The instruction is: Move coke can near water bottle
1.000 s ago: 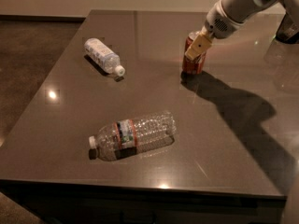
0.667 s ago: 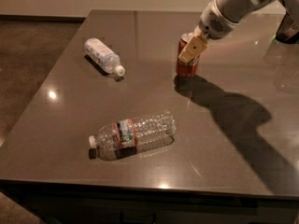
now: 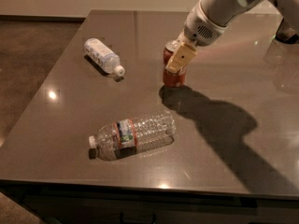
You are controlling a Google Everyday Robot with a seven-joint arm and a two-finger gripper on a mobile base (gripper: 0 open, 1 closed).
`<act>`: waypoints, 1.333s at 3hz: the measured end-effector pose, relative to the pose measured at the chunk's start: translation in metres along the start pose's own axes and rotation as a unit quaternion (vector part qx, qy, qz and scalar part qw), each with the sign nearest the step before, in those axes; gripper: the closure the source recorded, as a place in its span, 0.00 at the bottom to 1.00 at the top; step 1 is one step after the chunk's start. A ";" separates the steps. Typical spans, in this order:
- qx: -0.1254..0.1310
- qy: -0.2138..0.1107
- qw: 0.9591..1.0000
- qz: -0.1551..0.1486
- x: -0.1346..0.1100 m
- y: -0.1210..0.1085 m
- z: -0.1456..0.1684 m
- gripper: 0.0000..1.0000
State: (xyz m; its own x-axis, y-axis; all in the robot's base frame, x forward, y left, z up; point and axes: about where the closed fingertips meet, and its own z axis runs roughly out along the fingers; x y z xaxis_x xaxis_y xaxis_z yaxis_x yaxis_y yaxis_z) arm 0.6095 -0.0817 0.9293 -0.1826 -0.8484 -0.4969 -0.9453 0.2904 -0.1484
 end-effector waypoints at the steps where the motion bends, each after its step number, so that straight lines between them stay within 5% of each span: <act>1: -0.018 0.001 1.000 -0.025 -0.007 0.020 0.004 1.00; 4: -0.028 0.015 0.998 -0.055 -0.003 0.065 0.008 0.99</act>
Offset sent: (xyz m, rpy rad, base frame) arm -0.0446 0.0284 -0.0090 -0.0424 0.0025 0.1319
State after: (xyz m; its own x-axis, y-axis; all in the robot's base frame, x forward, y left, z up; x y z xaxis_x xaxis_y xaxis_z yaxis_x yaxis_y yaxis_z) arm 0.5505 -0.0569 0.9145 -0.0844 -0.8865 -0.4549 -0.9734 0.1708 -0.1524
